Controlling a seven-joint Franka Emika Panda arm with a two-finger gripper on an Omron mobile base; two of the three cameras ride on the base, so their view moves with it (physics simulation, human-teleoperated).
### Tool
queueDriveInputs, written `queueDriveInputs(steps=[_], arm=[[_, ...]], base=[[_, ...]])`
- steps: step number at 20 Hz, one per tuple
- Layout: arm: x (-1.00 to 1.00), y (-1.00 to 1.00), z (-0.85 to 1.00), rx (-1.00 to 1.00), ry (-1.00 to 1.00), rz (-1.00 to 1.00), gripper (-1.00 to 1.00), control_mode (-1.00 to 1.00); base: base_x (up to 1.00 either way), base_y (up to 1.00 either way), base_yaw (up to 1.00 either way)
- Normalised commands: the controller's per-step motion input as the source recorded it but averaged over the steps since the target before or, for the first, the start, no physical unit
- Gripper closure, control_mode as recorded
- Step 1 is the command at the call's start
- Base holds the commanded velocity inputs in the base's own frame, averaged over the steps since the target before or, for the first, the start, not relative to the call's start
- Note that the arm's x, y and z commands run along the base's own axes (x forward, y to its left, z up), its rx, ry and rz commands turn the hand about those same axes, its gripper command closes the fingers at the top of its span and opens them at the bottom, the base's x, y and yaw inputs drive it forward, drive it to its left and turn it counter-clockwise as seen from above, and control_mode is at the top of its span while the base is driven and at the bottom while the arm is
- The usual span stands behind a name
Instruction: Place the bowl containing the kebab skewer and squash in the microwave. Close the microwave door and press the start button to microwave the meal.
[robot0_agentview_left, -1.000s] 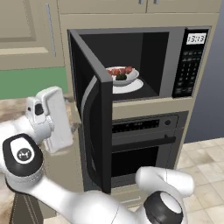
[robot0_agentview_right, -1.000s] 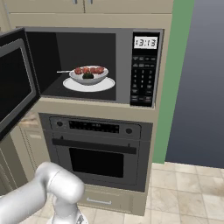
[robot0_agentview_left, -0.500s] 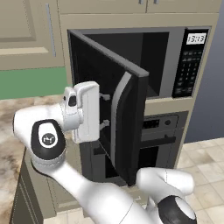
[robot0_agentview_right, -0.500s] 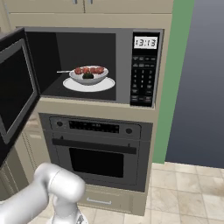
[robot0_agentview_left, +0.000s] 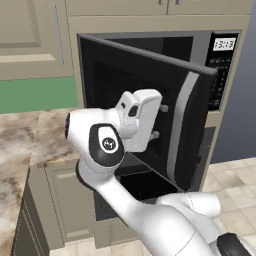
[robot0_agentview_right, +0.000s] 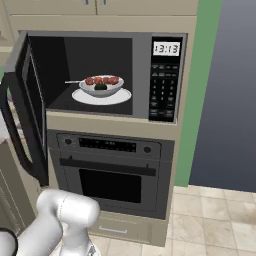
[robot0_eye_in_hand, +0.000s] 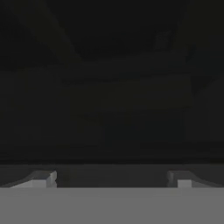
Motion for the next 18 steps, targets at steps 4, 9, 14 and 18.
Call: queueDriveInputs(steps=[4,9,14,18], arm=[[0.31,-0.96,0.0,0.12,-0.14,0.03,-1.0,-1.0],[0.58,-0.72,0.0,0.13,-0.11,0.12,-1.0,-1.0],[0.7,-0.36,0.0,0.08,-0.14,0.17,-1.0,-1.0],[0.87,-0.06,0.0,0.03,-0.1,0.13,-1.0,-1.0]], base=[[0.0,0.0,0.0],[0.0,0.0,0.0],[0.0,0.0,0.0],[0.0,0.0,0.0]])
